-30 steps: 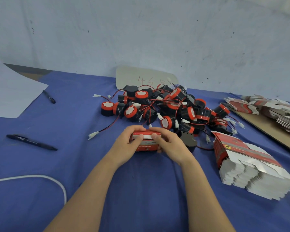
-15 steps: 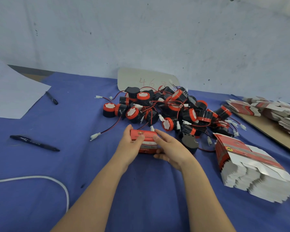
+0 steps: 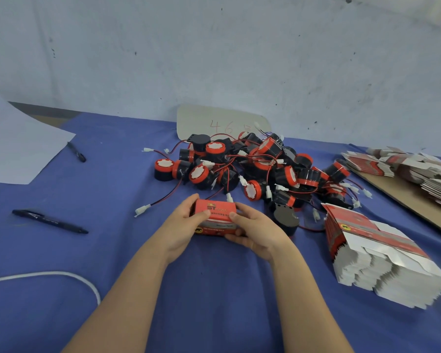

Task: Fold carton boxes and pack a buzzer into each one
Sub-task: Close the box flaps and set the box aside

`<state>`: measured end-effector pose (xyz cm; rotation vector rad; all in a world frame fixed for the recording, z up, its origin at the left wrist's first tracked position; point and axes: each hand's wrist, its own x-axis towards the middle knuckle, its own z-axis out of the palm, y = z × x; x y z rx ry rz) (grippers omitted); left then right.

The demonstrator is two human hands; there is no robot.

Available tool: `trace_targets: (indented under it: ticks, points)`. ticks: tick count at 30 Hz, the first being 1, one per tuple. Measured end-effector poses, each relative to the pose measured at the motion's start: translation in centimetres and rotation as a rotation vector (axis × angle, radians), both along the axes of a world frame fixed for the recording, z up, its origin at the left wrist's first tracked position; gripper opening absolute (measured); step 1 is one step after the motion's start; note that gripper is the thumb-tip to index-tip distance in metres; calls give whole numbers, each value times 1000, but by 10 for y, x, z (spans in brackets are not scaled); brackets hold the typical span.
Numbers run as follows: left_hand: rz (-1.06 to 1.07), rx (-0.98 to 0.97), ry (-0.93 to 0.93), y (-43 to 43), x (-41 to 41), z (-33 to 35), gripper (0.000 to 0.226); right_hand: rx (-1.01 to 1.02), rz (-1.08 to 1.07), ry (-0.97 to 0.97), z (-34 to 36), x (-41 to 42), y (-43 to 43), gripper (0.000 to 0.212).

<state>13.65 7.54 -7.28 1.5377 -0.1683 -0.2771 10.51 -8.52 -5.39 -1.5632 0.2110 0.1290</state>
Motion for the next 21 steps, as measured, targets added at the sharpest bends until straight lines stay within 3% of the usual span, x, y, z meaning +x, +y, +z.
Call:
trace_targets:
  ticks: [5,9,16,19,21]
  points:
    - [54,134,9,-4,1,5,65,-65,23,-4,0,0,1,31]
    - [76,188,-22,-8,-2,3,26,-65,20,-9,-1,0,2,24]
    - [119,135,-29,-17,-10,7,33,-77,-25,-30,-1,-1,6,41]
    - [177,22,-122,-29,-18,21,48,-93,-94,-184,8,-8,10,52]
    - [190,-103,-203,-44,-26,42,46,-121,-186,-340,25,-15,5,52]
